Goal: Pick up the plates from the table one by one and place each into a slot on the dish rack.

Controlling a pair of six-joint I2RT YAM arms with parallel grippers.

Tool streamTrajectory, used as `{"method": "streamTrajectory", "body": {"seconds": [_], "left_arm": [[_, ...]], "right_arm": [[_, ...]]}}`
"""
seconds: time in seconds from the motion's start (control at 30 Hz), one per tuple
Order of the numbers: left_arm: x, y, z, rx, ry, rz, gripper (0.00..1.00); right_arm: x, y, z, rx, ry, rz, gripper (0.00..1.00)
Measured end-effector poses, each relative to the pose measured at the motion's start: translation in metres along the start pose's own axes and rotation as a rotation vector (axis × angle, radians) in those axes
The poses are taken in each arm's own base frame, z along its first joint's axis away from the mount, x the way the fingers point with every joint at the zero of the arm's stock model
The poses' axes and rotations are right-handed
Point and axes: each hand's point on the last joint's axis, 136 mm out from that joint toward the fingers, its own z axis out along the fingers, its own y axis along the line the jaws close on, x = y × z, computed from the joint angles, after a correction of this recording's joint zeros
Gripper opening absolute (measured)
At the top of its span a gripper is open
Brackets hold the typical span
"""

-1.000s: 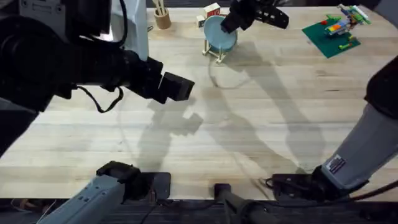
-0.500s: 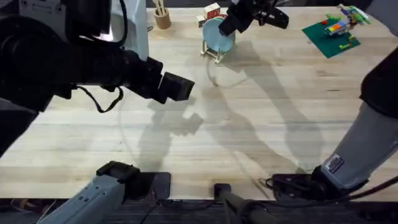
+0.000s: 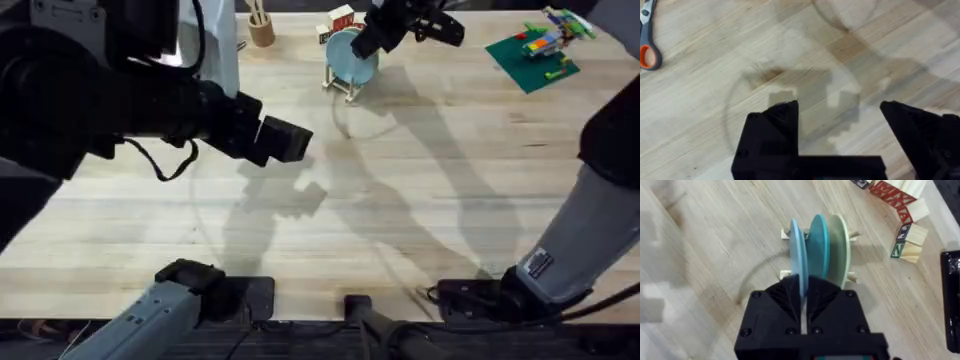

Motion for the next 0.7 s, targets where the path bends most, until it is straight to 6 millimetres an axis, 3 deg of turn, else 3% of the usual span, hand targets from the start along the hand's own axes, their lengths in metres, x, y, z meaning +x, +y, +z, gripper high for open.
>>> {"method": "streamTrajectory", "body": {"seconds": [0.2, 0.7], "left_arm": [[0.0, 0.0, 0.0, 0.0, 0.0, 0.0, 0.993], [0.0001, 0.0, 0.0, 0.0, 0.0, 0.0, 0.994]], "right_arm": [[-0.0008, 0.0008, 0.0, -0.001, -0.001, -0.002, 0.144], [-0.0013, 0.0011, -0.0005, -0.001, -0.002, 0.006, 0.146]]}}
